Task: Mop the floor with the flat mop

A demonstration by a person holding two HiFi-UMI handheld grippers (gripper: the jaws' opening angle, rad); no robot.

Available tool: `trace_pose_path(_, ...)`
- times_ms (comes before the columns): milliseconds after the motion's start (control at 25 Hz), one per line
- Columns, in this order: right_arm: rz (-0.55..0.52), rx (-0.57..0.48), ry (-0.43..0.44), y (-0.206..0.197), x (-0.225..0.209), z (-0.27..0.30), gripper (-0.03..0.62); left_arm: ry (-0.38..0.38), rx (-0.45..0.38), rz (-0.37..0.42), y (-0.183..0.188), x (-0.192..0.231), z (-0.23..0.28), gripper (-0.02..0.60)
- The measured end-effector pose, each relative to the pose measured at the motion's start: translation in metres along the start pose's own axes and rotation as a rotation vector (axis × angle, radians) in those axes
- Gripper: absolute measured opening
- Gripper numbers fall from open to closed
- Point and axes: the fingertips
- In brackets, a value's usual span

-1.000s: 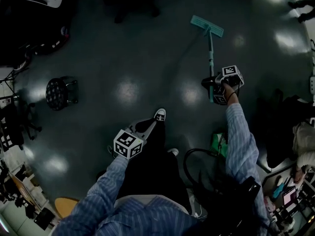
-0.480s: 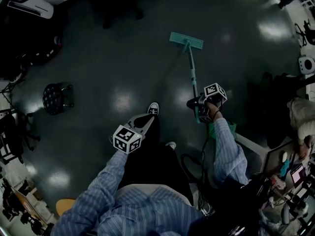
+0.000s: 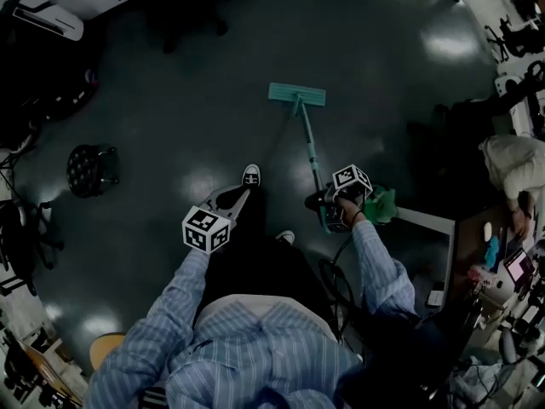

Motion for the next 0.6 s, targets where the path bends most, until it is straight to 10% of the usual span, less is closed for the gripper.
trace_pose_path(600, -0.037, 0.067, -0.036, -0.170, -0.137, -0.008, 0.018, 0.032, -0.044, 0.048, -0.045, -0.096, -0.038, 0.018)
Point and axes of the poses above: the fingertips, and each gripper's own axes: z forward along the fingers, x to its left, y out of its top, and after that the axes turned 9 degrees about -y, right-handed
